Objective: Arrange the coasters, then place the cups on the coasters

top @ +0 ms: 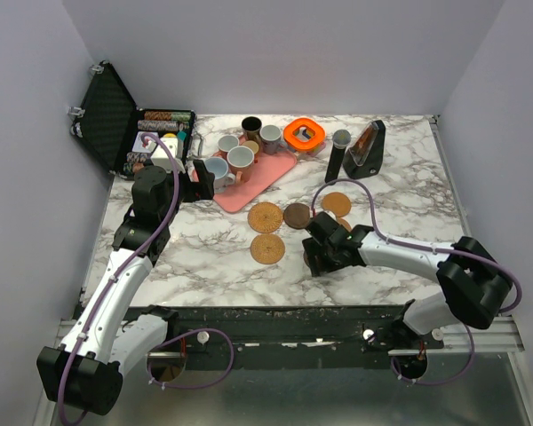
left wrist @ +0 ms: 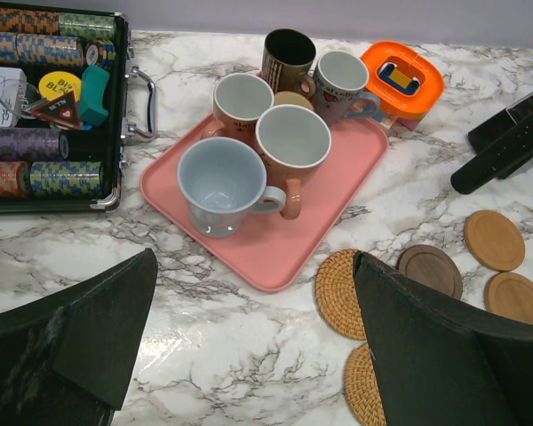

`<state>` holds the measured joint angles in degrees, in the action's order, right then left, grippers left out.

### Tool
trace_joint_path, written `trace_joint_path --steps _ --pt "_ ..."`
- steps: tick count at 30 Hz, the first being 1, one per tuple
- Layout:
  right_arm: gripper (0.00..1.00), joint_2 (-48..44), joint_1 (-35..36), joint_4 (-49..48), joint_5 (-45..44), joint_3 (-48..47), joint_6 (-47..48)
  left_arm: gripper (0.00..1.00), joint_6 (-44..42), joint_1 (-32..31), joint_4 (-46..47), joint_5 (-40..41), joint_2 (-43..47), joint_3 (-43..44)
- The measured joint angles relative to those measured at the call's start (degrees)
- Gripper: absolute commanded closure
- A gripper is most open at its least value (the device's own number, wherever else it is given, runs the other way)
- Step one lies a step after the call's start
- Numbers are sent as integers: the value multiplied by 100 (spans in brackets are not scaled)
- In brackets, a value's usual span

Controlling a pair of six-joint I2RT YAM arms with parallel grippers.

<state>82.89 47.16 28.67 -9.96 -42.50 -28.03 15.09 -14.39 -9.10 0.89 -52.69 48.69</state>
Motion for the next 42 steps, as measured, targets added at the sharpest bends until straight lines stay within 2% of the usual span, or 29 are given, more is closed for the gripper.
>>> trace_joint_path --steps 17,42 --pt "29 581 -39 -332 210 -511 455 1 -2 0 0 0 0 0" --pt "29 938 -39 -527 474 -872 474 1 -2 0 0 0 0 0"
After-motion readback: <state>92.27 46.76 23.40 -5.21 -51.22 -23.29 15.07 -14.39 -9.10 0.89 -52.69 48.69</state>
